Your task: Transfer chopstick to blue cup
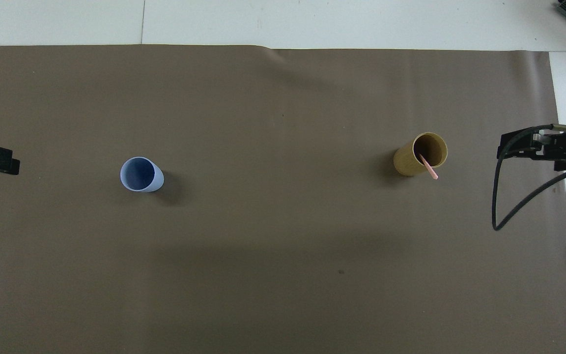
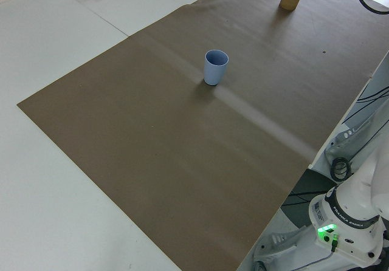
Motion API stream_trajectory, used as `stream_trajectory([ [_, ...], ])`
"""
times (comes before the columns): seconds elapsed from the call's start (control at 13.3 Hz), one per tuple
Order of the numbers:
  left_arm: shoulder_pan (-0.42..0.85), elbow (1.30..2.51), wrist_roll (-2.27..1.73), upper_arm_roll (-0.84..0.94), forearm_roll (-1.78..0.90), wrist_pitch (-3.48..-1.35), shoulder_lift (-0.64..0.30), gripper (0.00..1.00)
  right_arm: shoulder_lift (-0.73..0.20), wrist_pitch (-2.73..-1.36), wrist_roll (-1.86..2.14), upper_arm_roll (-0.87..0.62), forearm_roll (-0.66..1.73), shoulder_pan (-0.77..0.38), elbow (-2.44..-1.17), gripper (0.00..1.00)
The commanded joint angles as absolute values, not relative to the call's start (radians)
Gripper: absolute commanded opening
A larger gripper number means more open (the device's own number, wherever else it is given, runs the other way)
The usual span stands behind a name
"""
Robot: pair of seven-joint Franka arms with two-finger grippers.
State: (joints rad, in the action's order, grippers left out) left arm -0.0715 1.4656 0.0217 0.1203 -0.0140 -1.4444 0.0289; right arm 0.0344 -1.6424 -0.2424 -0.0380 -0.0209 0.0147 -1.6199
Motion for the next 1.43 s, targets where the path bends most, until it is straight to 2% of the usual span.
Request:
stream_trajectory([
  [0.0,-0.083,1.473,0.035,0.124,-0.023,-1.445,0.040,1.00,0.021,-1.615,-0.215,-0.044,0.026,0.021,-1.592,1.00],
  [1.35,-0.083,1.473,0.035,0.124,-0.023,-1.445,0.040,1.00,0.028,-1.615,-0.224,-0.041,0.028,0.034,-1.600,1.00],
])
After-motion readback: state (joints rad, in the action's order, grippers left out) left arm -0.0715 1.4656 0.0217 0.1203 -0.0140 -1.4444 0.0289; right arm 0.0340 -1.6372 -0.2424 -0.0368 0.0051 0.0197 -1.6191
